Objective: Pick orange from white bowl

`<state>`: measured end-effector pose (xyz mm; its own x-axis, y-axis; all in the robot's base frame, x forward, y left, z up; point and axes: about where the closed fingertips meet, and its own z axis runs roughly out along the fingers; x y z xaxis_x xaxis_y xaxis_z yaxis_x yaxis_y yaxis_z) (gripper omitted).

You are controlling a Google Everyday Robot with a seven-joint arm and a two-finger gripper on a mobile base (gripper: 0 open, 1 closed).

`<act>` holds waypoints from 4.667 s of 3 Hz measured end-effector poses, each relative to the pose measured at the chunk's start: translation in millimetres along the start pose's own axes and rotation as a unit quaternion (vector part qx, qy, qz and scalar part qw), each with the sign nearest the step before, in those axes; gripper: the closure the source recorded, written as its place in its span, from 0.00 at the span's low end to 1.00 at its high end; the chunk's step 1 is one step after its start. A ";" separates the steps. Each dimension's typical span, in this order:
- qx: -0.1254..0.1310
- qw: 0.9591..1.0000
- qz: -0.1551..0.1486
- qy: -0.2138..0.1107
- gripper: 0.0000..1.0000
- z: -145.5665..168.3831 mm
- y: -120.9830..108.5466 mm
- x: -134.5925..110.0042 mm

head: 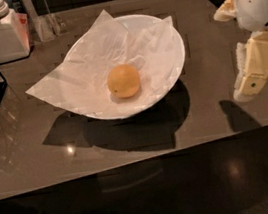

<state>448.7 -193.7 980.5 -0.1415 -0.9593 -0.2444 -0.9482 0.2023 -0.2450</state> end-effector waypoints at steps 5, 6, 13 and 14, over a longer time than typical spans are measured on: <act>-0.121 0.966 -0.151 -0.172 0.00 33.9 -4.1 -156.4; -0.103 0.965 -0.138 -0.197 0.00 35.8 -10.8 -161.3; -0.173 0.929 -0.127 -0.301 0.21 117.7 -44.1 -210.0; -0.192 0.927 -0.115 -0.302 0.21 134.3 -44.2 -207.5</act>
Offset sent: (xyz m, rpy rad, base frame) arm 0.0329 0.1268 0.0281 0.2679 0.0226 0.3695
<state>558.1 22.9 916.0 0.1524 -0.6595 -0.7361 -0.9810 -0.1912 -0.0318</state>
